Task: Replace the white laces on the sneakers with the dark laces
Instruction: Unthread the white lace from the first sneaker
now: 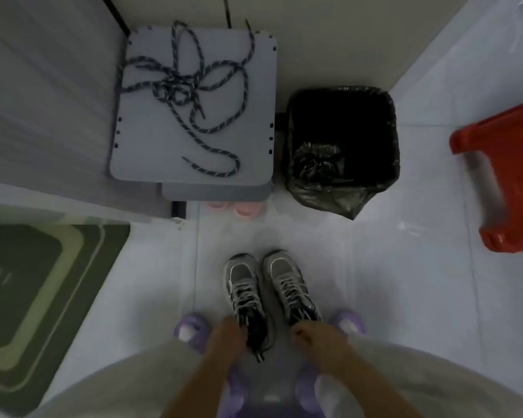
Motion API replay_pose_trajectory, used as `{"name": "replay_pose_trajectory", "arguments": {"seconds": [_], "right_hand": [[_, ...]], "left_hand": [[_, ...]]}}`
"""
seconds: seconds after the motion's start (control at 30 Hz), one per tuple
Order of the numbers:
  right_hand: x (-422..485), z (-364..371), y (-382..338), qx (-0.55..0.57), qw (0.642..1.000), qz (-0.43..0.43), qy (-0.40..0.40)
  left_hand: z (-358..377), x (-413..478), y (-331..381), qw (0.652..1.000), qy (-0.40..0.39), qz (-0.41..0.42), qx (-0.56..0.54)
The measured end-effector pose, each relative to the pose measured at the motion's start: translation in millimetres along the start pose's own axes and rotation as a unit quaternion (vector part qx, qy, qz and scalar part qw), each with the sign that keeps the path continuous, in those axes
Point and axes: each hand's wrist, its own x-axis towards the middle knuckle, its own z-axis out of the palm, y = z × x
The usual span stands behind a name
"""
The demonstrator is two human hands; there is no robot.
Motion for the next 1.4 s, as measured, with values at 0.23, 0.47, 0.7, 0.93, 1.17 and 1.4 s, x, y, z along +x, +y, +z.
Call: {"name": "replay_pose_trajectory", "arguments": {"seconds": [0.23, 0.47, 0.7, 0.93, 1.17, 1.4], "right_hand": [[10.6, -2.6, 28.2, 0.02, 0.993, -0.008, 0.115], [-27.3, -2.0, -23.8, -0.003, 0.979, -0.07, 0.193], [-112.3, -18.7, -95.4, -0.107, 0.923, -0.115, 0.351], [-213.9, -1.0, -99.4, -0.055, 0.861, -0.229, 0.451], [-230.2, 53.8, -77.2, 0.008, 0.869, -0.207, 0.449], [-232.2, 49.9, -77.1, 0.023, 0.847, -0.246, 0.47]], "left_hand": [[45.6, 87.5, -24.5, 0.999, 0.017, 0.035, -0.016], [5.8, 2.0, -11.2, 0.982, 0.122, 0.14, -0.033], [-67.3, -156.4, 14.2, 0.904, 0.288, 0.313, 0.027], [-51.7, -255.4, -27.6, 0.825, 0.377, 0.419, -0.041], [1.4, -262.0, -68.9, 0.823, 0.375, 0.415, -0.094], [3.5, -268.5, -63.9, 0.811, 0.393, 0.416, -0.122]]}}
